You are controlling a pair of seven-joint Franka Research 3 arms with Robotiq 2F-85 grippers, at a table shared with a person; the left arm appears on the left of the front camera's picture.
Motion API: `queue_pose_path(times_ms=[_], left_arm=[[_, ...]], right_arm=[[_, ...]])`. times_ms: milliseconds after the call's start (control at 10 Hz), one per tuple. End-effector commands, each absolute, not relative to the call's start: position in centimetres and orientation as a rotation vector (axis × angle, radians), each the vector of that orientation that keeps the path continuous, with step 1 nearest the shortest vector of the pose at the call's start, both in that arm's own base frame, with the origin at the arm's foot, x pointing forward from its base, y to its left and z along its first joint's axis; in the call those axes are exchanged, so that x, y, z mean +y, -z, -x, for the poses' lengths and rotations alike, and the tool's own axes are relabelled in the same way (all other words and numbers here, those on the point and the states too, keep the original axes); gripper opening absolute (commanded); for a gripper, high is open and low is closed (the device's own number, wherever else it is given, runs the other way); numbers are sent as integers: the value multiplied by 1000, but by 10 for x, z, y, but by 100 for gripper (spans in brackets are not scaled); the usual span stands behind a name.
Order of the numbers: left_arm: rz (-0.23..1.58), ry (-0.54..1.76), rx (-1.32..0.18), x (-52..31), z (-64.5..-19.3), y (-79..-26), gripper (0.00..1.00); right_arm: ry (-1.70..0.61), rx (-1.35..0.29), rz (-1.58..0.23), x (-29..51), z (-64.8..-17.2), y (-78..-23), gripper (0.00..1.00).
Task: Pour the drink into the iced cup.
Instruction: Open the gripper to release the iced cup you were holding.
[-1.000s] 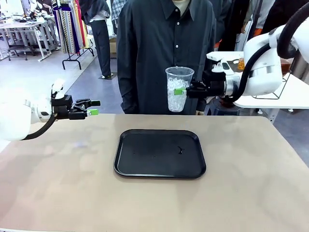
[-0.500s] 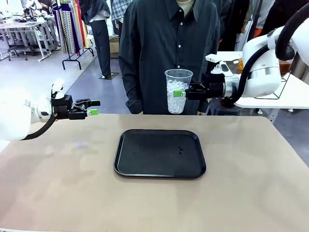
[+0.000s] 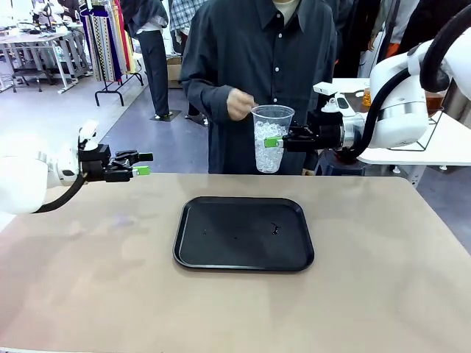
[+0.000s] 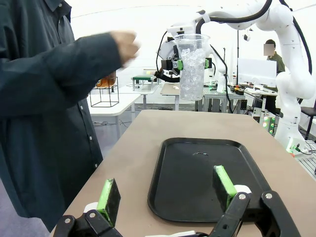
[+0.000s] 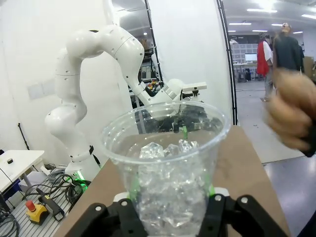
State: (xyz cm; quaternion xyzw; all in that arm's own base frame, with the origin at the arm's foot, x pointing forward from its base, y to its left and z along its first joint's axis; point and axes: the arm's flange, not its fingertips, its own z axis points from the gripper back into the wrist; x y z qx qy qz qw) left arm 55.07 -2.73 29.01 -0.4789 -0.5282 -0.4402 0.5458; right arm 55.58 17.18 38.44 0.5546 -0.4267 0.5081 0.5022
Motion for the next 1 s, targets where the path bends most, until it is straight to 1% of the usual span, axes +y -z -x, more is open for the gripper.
queue_pose_path(times_ms=[0, 900], left_arm=[[1141, 1043, -1255, -28, -549, -295, 100], [1141, 1043, -1255, -28, -549, -295, 100]], right_arm=[[-1242, -1045, -1351, 171, -554, -391, 57], [-1242, -1045, -1351, 171, -554, -391, 57]])
